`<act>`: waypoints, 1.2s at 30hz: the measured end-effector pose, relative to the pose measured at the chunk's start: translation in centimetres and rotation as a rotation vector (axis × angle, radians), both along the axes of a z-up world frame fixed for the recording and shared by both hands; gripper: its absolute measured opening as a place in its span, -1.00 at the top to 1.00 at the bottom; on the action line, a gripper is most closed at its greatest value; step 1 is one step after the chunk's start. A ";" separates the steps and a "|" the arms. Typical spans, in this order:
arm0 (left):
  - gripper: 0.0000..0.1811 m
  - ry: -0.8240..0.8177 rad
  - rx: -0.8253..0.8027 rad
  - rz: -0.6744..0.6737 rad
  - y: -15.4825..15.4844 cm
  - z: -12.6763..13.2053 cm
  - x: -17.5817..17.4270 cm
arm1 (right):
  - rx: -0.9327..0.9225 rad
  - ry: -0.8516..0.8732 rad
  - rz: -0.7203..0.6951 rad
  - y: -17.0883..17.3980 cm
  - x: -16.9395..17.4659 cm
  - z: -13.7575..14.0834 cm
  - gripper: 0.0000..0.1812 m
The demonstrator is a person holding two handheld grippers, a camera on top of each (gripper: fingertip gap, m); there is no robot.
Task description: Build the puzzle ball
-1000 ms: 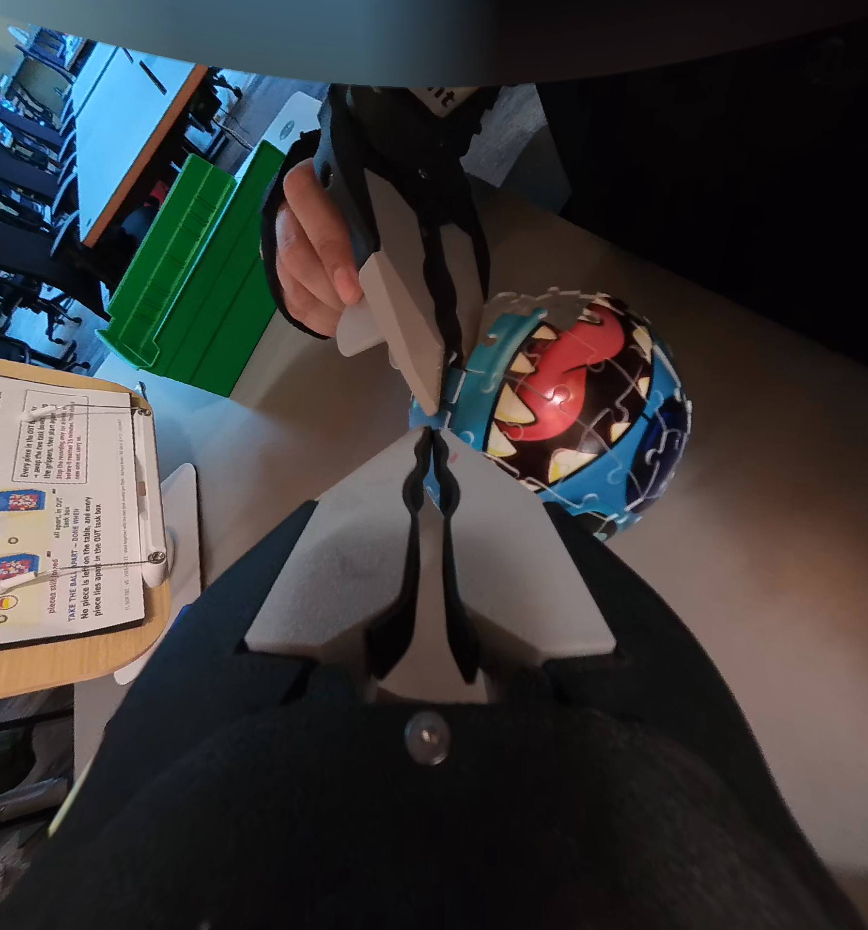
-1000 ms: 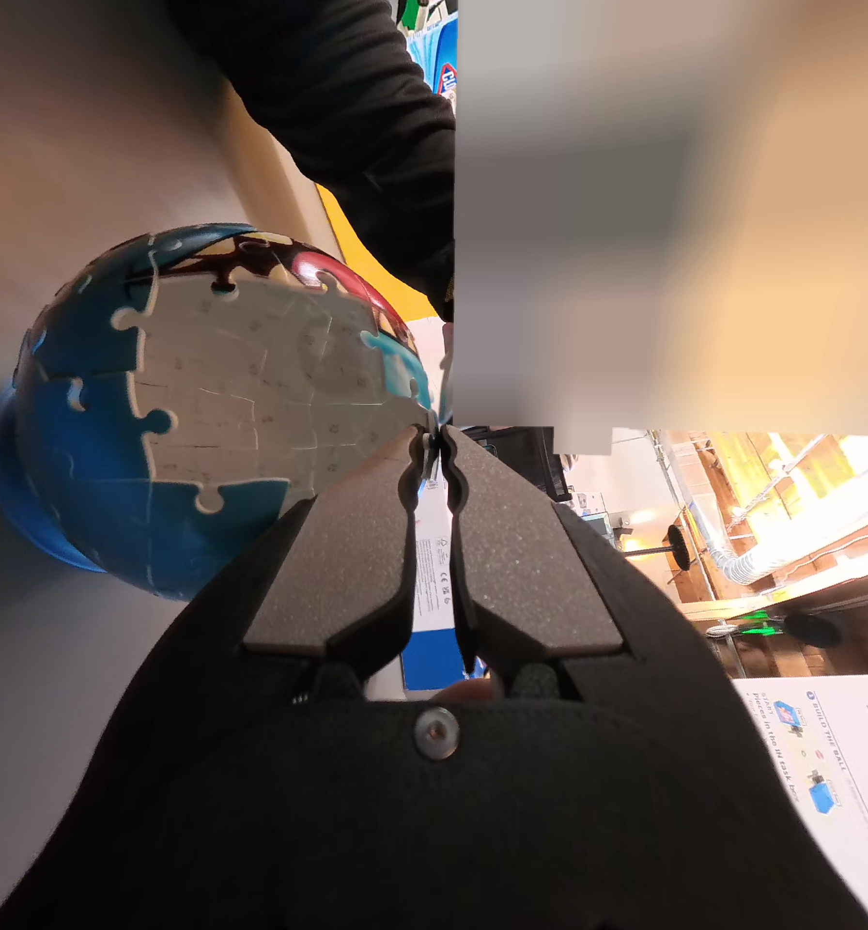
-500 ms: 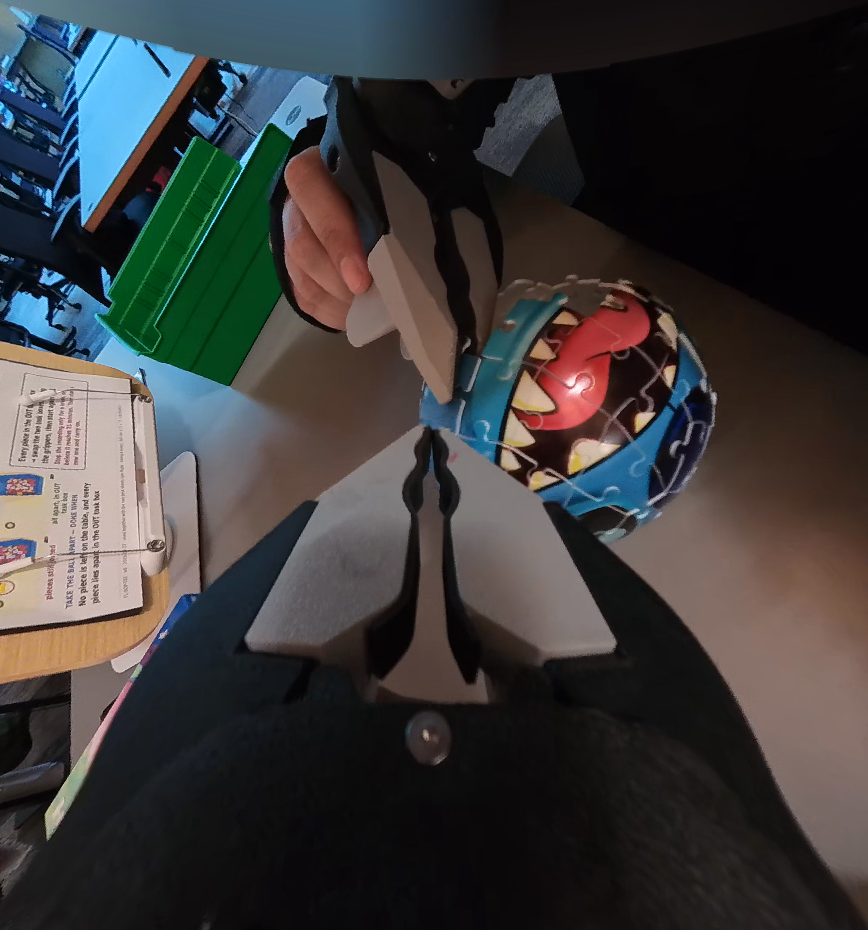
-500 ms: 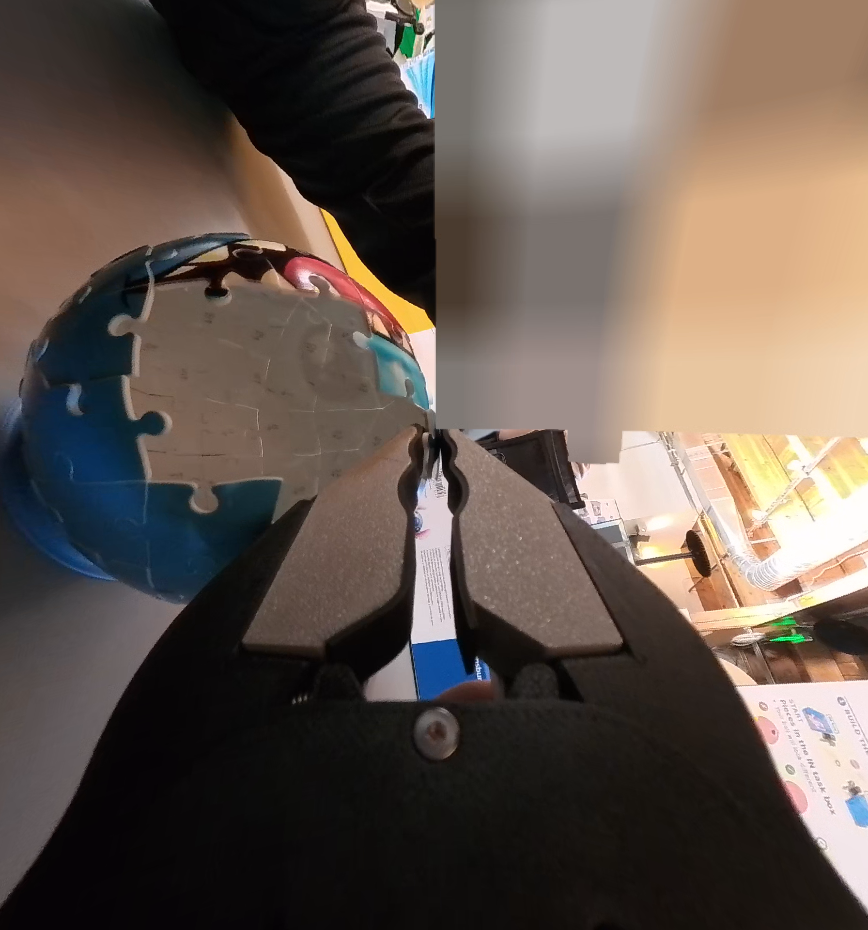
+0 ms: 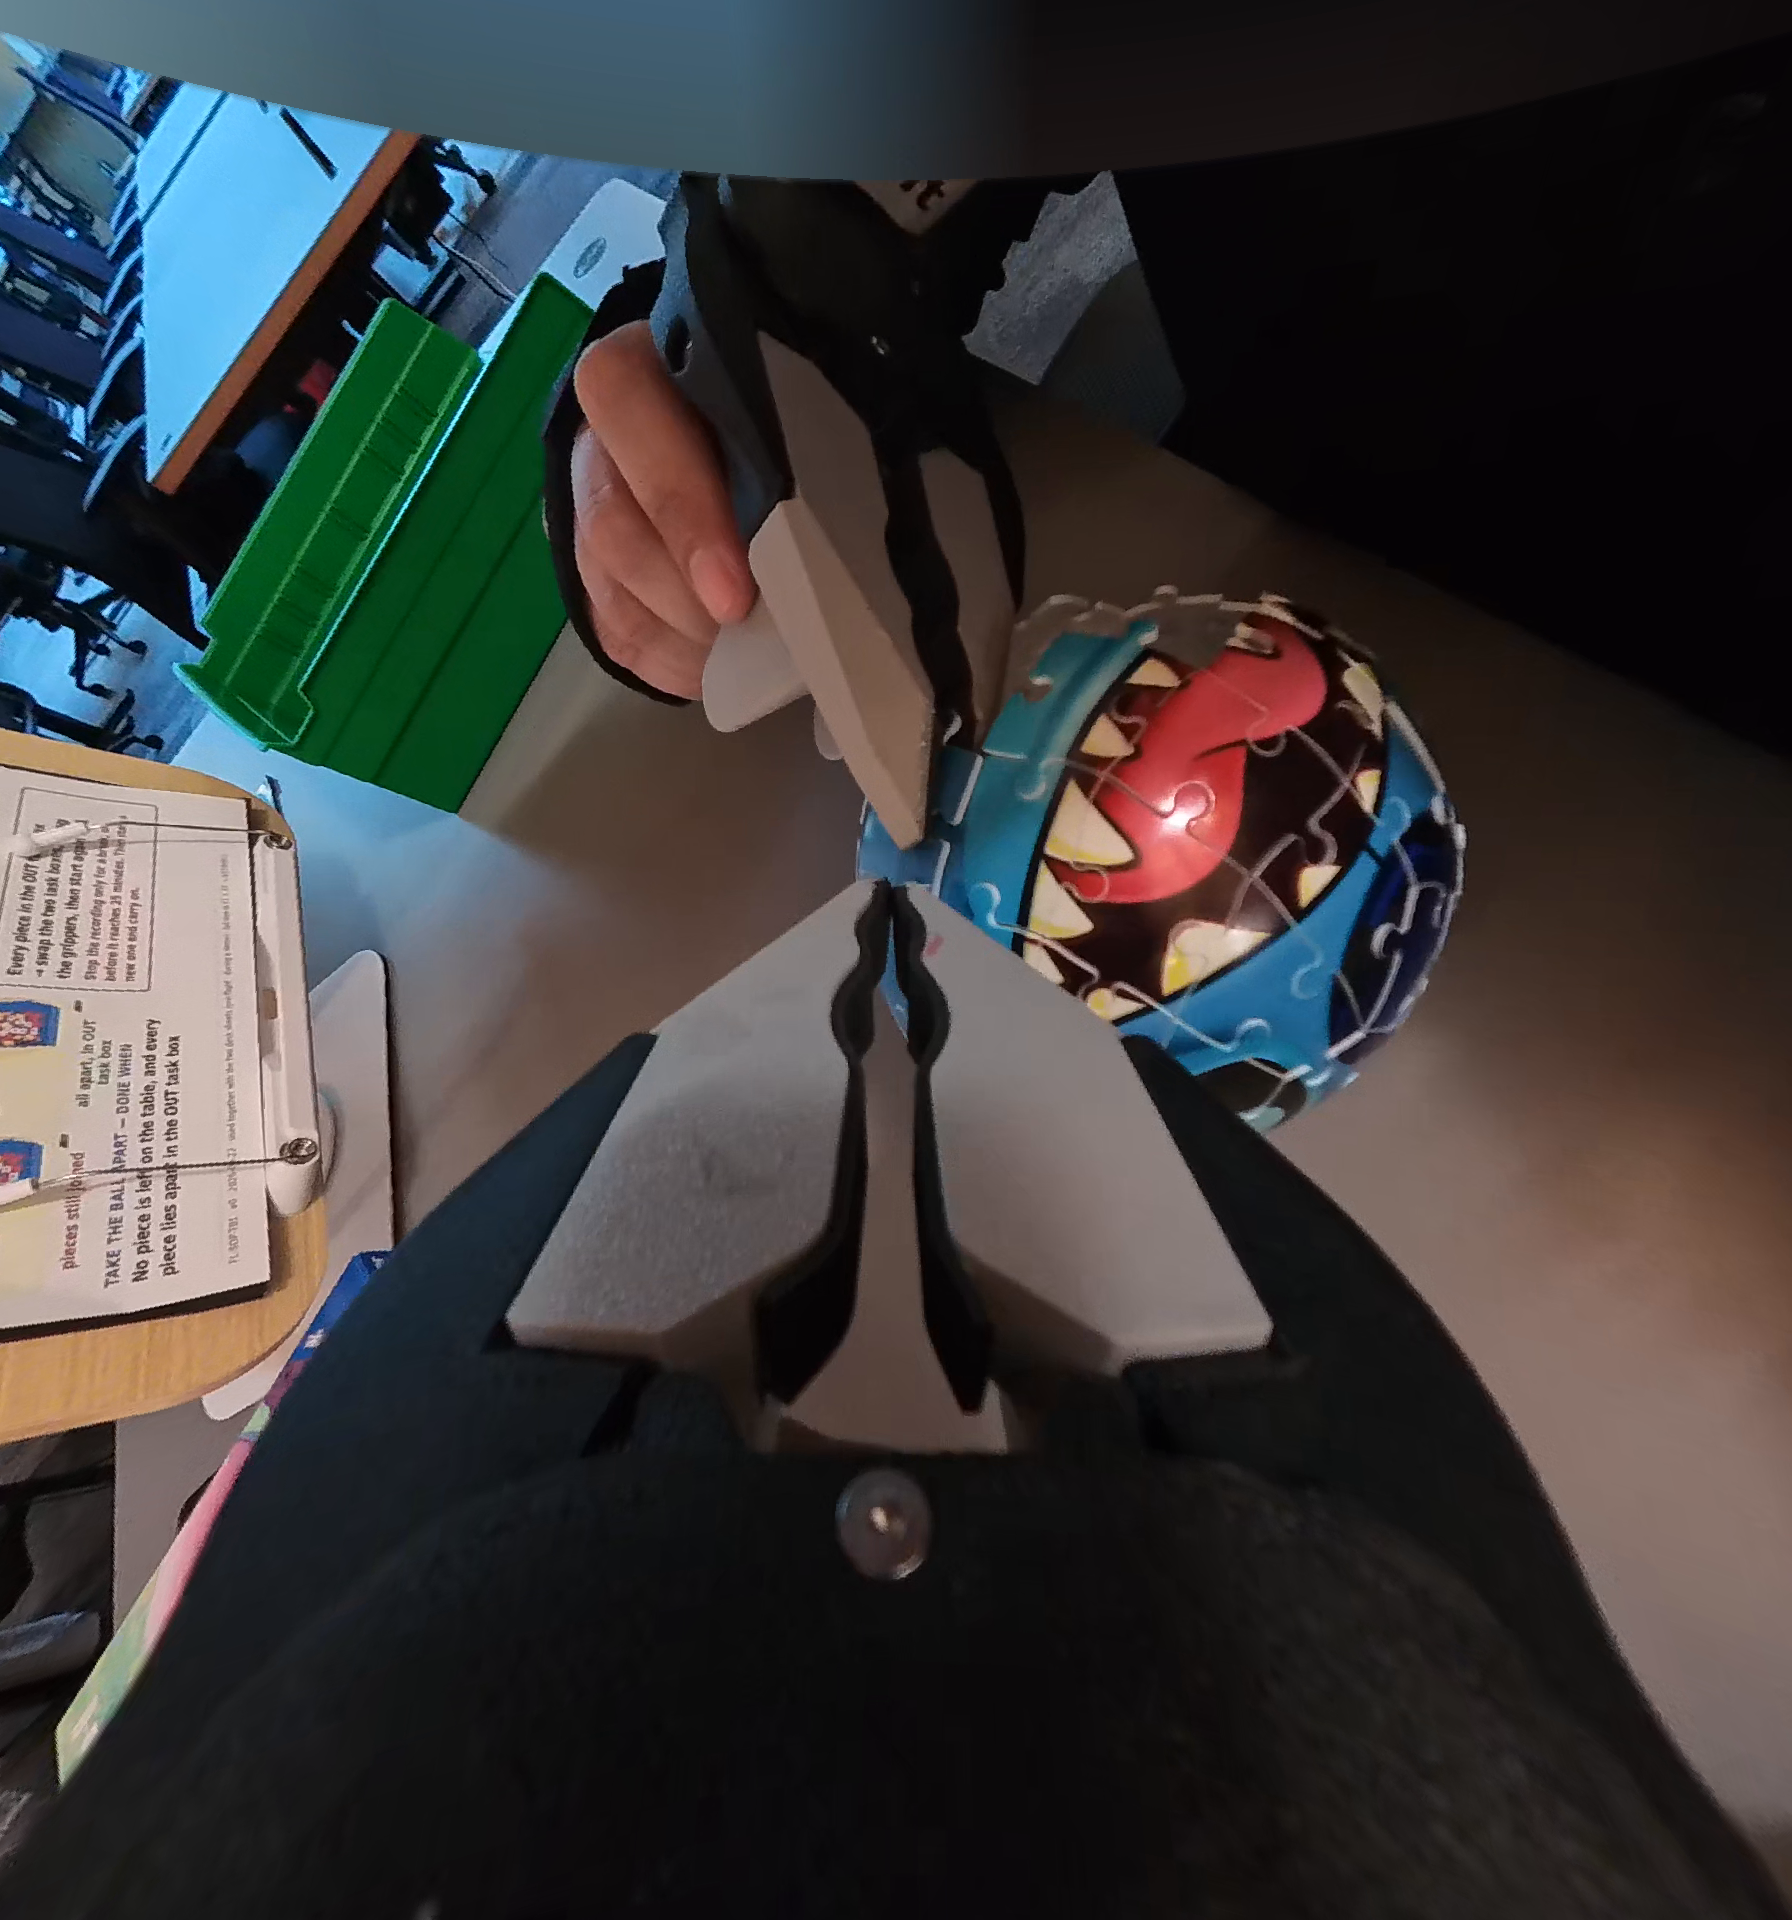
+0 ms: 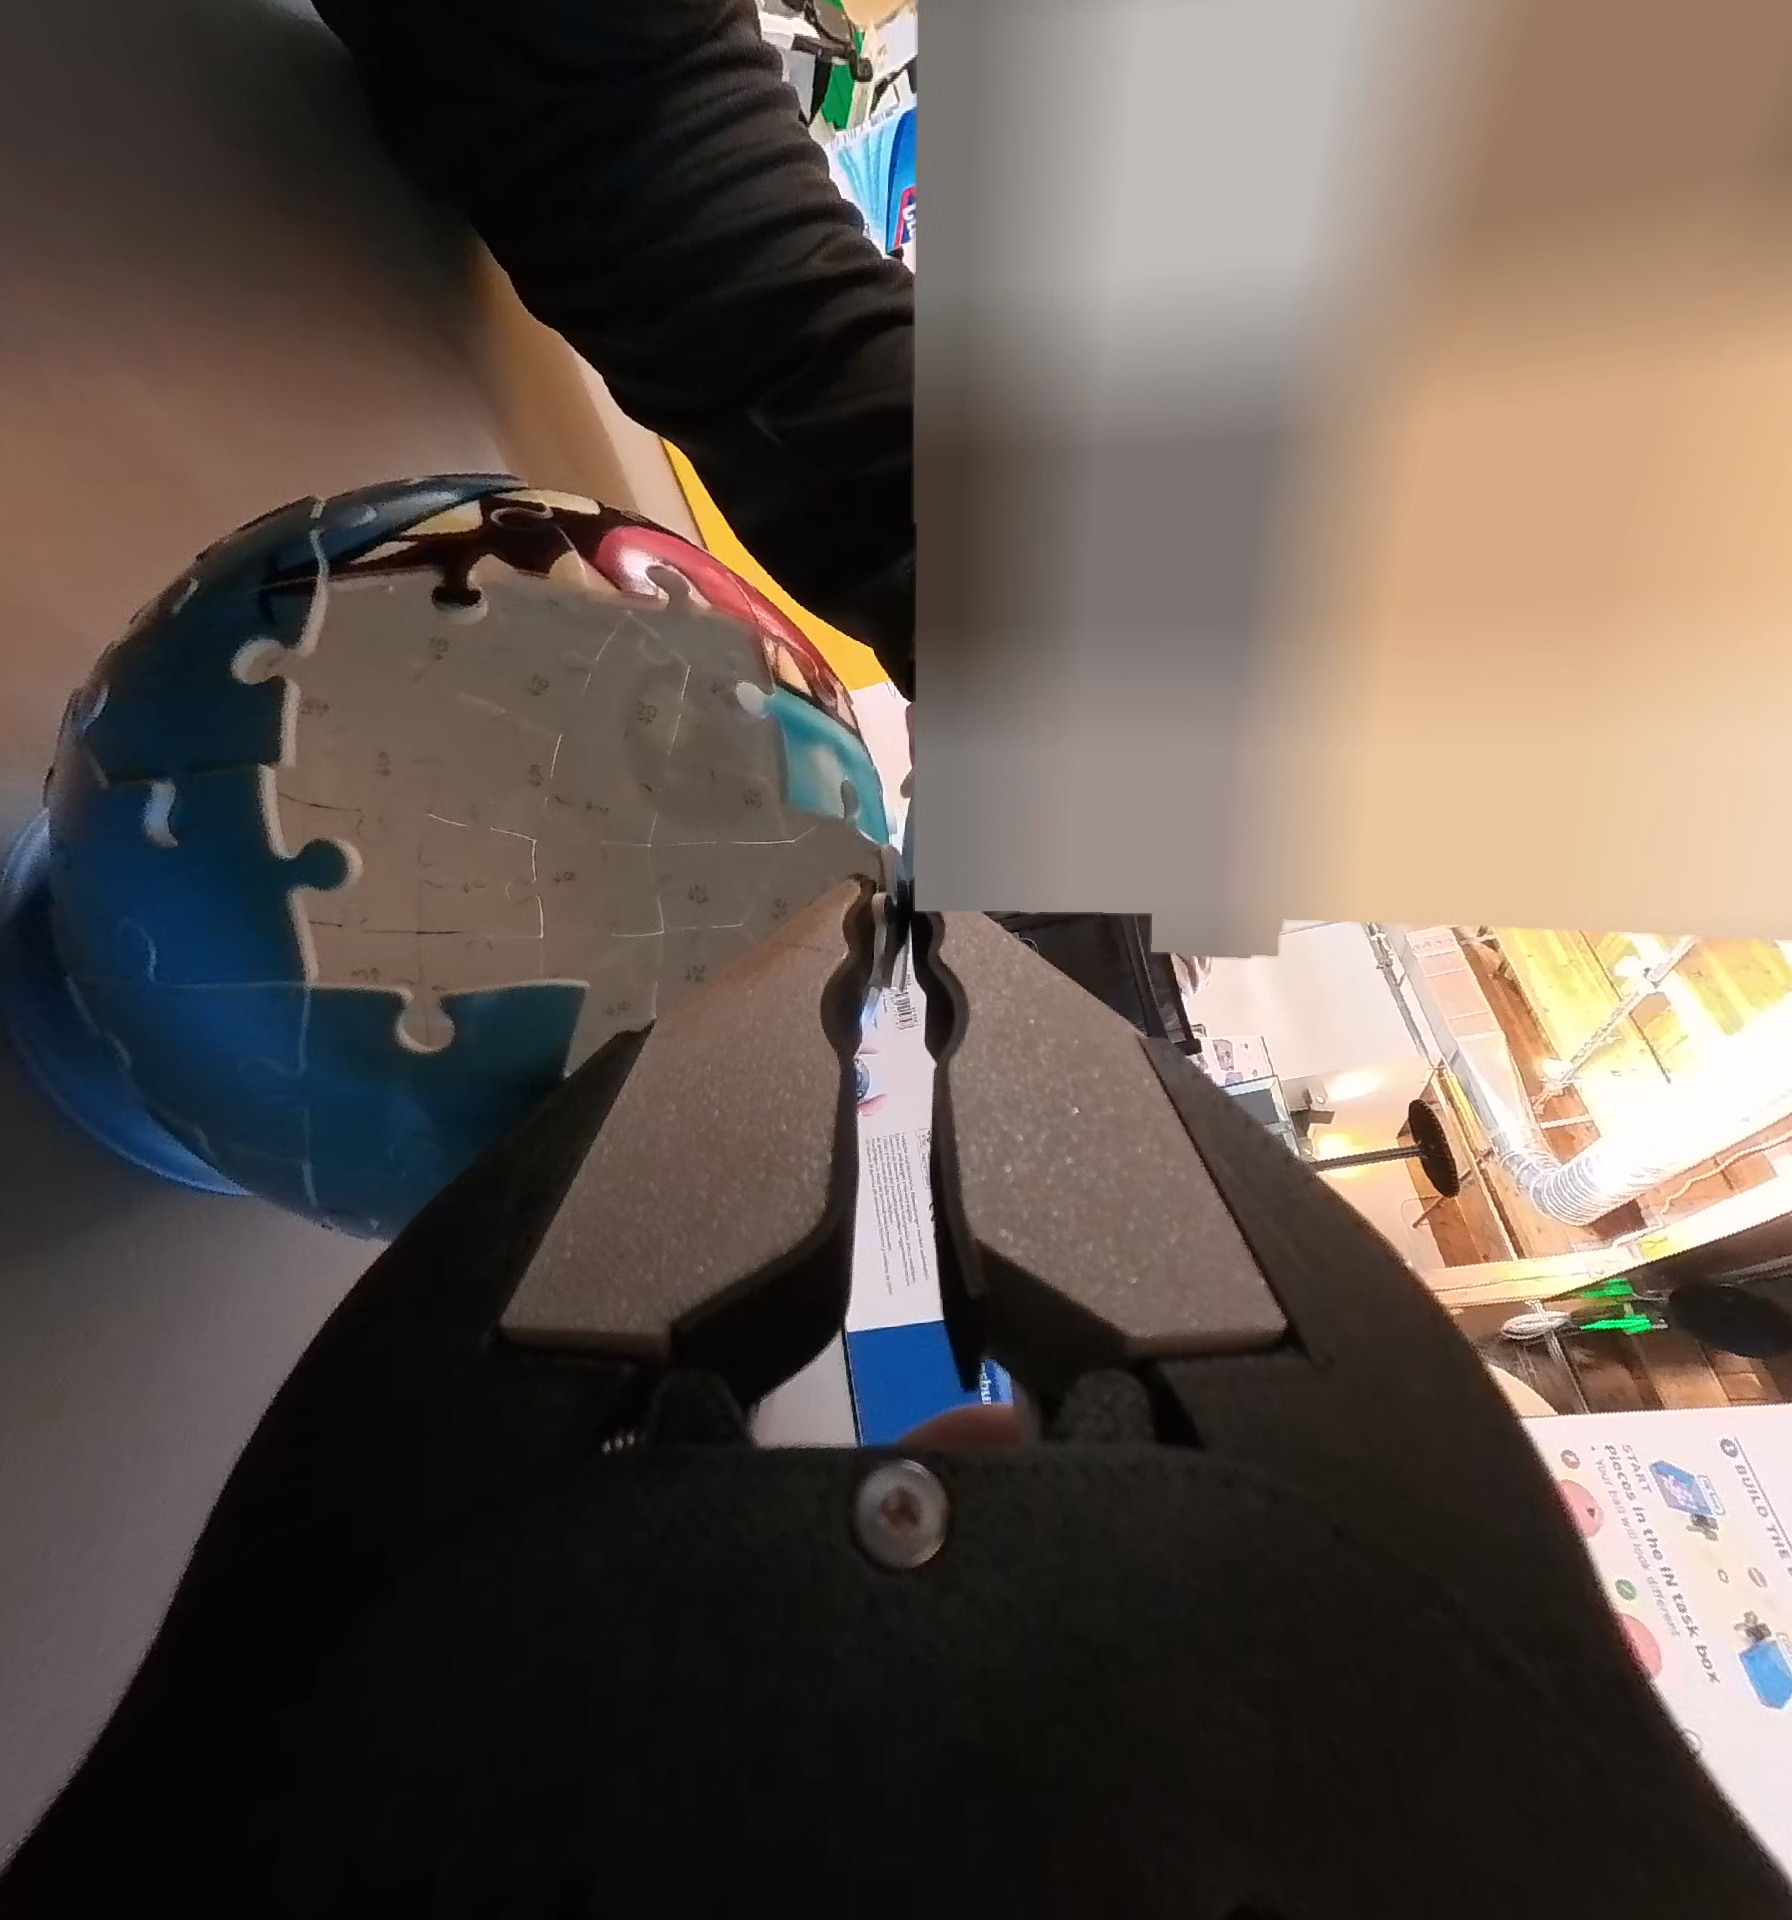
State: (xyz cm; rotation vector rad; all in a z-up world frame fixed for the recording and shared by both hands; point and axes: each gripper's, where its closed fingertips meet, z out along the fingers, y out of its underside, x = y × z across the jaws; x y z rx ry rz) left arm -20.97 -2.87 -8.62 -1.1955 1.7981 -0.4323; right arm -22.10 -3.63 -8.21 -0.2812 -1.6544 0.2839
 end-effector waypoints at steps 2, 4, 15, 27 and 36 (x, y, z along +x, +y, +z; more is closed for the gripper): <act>1.00 0.003 0.005 0.001 0.0 0.0 0.0 | 0.005 0.000 0.004 -0.1 0.0 0.0 0.97; 1.00 0.003 0.005 0.000 0.0 0.0 0.0 | 0.014 0.000 0.004 -0.1 0.1 0.1 0.94; 1.00 0.002 0.006 -0.006 -0.2 0.1 0.1 | 0.089 0.015 -0.029 0.1 -0.3 0.0 0.99; 1.00 0.005 0.011 -0.009 -0.4 0.2 0.1 | 0.142 0.035 -0.038 0.1 -0.4 0.1 1.00; 1.00 0.010 0.017 -0.011 -0.5 0.2 0.1 | 0.162 0.058 -0.026 -0.1 -0.5 0.2 0.99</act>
